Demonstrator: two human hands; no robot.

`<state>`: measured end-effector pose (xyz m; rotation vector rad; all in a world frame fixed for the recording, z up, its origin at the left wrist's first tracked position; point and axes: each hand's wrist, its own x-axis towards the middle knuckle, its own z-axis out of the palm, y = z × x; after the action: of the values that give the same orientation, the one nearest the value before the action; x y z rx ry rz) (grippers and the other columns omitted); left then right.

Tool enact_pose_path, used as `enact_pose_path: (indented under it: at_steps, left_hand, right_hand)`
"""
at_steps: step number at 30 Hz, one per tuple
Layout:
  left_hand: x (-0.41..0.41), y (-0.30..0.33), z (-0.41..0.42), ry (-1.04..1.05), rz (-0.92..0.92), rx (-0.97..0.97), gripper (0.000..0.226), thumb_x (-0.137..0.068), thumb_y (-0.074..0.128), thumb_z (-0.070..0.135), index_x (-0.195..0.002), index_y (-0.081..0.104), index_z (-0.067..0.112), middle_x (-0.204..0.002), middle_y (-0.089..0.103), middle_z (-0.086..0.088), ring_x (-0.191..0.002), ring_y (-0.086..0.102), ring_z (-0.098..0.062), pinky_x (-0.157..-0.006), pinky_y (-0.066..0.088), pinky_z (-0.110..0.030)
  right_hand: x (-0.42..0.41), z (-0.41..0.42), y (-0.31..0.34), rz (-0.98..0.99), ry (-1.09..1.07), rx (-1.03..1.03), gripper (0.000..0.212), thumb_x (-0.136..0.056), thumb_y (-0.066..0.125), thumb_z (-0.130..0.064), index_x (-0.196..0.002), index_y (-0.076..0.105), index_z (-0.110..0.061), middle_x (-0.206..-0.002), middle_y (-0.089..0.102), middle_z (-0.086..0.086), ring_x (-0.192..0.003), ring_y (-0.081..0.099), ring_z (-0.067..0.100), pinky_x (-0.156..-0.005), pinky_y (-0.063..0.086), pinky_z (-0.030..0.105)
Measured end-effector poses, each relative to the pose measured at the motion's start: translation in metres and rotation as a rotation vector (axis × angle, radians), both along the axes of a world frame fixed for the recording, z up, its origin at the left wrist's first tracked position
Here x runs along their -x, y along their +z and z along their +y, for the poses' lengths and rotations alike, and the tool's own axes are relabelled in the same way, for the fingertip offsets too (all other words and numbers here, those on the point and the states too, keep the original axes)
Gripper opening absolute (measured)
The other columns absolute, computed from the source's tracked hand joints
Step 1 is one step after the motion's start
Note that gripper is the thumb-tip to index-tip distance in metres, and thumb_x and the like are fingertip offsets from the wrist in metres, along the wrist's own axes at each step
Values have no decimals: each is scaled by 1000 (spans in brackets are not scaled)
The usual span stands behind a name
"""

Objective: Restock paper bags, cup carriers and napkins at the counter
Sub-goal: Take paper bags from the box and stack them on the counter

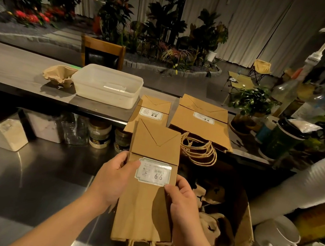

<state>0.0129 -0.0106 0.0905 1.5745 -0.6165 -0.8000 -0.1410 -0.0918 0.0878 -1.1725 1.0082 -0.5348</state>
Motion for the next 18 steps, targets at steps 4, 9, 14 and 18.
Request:
enact_pose_path:
  at_steps: [4, 9, 14, 18]
  left_hand:
    - [-10, 8, 3, -23, 16, -1, 21, -99, 58, 38, -116, 69, 32, -107, 78, 10, -103, 73, -12, -93, 58, -44]
    - [-29, 24, 1, -95, 13, -12, 15, -100, 58, 34, -108, 69, 31, -102, 78, 9, -97, 74, -12, -86, 56, -36]
    - [-55, 38, -9, -202, -10, -89, 22, -103, 54, 35, -117, 69, 26, -104, 78, 7, -101, 73, -15, -83, 54, -33]
    - [-73, 50, -25, -258, 36, -125, 21, -105, 53, 30, -117, 67, 20, -103, 78, 0, -84, 75, -14, -60, 55, -23]
  right_hand:
    - [-11, -4, 11, -20, -10, 33, 19, -104, 55, -21, -117, 63, -32, -94, 77, -12, -82, 74, 9, -64, 58, 28]
    - [-37, -25, 35, -29, -95, 74, 20, -103, 56, -22, -113, 66, -36, -98, 77, -11, -93, 73, 20, -80, 62, 48]
    - [-63, -53, 67, 6, -117, 145, 13, -104, 54, -28, -113, 62, -34, -111, 70, -4, -102, 65, 26, -87, 58, 54]
    - [-84, -82, 83, 92, -82, 160, 13, -105, 53, -23, -116, 57, -20, -107, 67, 4, -88, 66, 24, -61, 59, 35]
